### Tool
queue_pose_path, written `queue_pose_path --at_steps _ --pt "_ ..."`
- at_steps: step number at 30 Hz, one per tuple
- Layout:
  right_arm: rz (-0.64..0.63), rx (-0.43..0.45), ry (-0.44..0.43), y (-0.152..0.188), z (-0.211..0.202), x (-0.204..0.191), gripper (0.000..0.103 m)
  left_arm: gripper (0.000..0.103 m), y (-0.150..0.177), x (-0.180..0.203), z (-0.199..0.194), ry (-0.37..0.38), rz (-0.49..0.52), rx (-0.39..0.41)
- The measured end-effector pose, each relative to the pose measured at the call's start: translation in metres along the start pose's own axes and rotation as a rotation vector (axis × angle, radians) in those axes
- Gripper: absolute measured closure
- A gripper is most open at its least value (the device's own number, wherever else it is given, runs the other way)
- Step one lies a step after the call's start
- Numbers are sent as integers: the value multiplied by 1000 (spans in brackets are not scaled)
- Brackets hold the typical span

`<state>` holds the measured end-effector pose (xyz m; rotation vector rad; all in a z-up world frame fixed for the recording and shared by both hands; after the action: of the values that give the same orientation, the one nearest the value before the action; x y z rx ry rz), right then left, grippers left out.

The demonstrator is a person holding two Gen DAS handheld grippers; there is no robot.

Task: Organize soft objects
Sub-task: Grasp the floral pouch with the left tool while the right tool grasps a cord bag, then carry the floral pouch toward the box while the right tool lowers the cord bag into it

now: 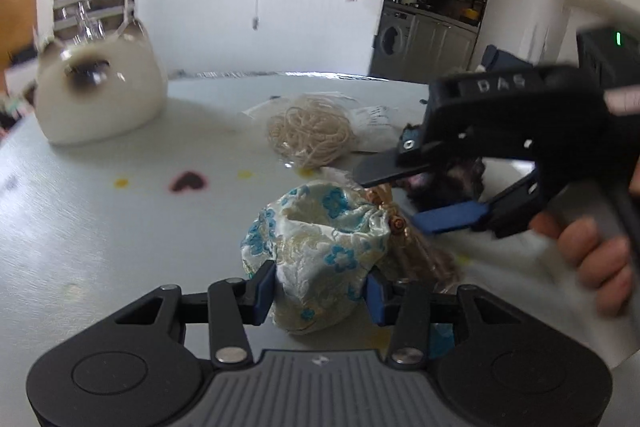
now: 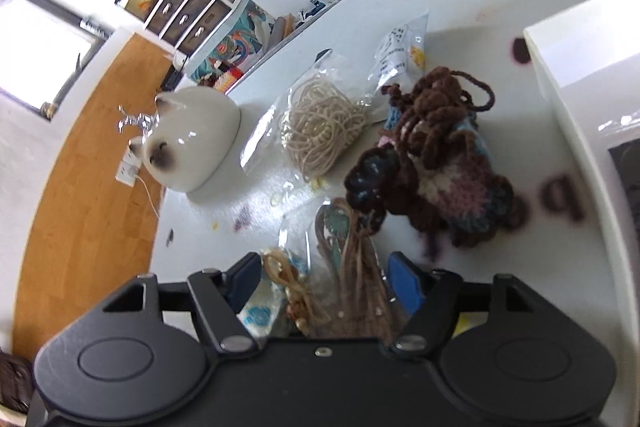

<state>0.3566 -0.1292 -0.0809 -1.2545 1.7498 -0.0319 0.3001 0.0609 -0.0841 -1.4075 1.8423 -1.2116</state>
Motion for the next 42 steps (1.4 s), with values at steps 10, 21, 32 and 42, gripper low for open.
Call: queue_pose_path --at_steps 10,21,32,42 --pt "-296 -10 62 17 -3 -22 35 56 0 -23 -8 -127 -25 25" --pt "-535 -44 82 36 -13 -35 78 57 1 -28 -22 -143 -91 26" --pt "-529 49 -3 40 -55 -38 85 57 -6 -12 -54 -147 -161 96" --pt "-523 115 -42 31 -105 -31 85 21 4 11 -60 -165 -99 18"
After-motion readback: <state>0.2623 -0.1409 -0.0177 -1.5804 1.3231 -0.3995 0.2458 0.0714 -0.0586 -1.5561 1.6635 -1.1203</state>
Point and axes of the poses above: each gripper's, at about its wrist camera, not at the fingertips, and z roughly the way its jaws point, x to its right, y to its underside, the point moved 3 cm from there along z, roughly the way its jaws point, and after that the axes turned 12 degrees about x, right-handed, at the moved point
